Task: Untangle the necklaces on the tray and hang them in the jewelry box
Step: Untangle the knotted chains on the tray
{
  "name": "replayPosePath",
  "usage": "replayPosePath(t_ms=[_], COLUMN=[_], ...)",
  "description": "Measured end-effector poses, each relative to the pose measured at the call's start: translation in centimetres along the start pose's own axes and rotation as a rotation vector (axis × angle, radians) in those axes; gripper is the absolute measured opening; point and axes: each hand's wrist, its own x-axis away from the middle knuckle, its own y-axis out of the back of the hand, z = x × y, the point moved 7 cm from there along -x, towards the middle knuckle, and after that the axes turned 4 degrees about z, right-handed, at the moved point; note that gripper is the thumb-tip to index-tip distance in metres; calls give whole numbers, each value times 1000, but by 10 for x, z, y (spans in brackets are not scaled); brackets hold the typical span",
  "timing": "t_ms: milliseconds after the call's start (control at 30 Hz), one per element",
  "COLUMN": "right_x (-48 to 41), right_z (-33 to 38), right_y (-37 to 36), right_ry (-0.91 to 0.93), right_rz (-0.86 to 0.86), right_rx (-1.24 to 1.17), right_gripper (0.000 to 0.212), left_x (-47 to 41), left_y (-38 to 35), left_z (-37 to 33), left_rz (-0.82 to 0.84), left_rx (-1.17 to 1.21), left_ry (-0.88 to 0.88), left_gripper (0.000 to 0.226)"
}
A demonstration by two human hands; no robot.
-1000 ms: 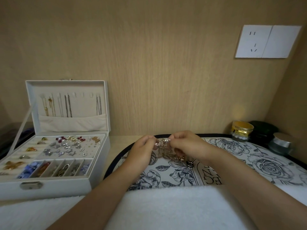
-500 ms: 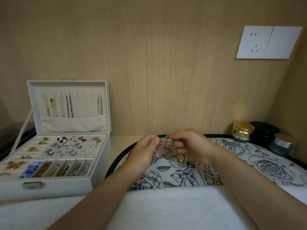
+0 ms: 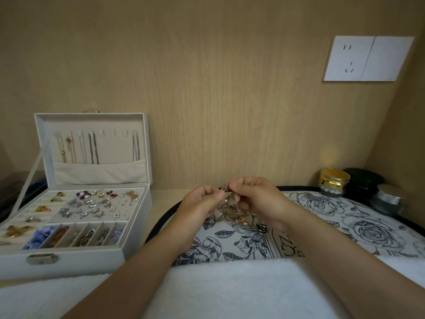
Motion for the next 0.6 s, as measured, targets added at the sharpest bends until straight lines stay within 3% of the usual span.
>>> replayPosePath(t_ms=[100,333,500,600], right_x=[0,2,3,3], right_z=[1,3,3,10], right_y=[-6,0,3,6], right_ry=[29,43,45,150], right_rz=[75,14,-31,-92], right_rx=[56,129,127,272], right_gripper=[22,3,12,26], left_x=[3,4,2,1], left_y=[1,15,12,13], left_z=[-6,-6,-2,1], left_rz=[-40,-180,-156,-169], left_rx=[-63,-82,-78,-85], left_ry=[-78,-98,-76,-66], left_gripper=[14,9,5,5])
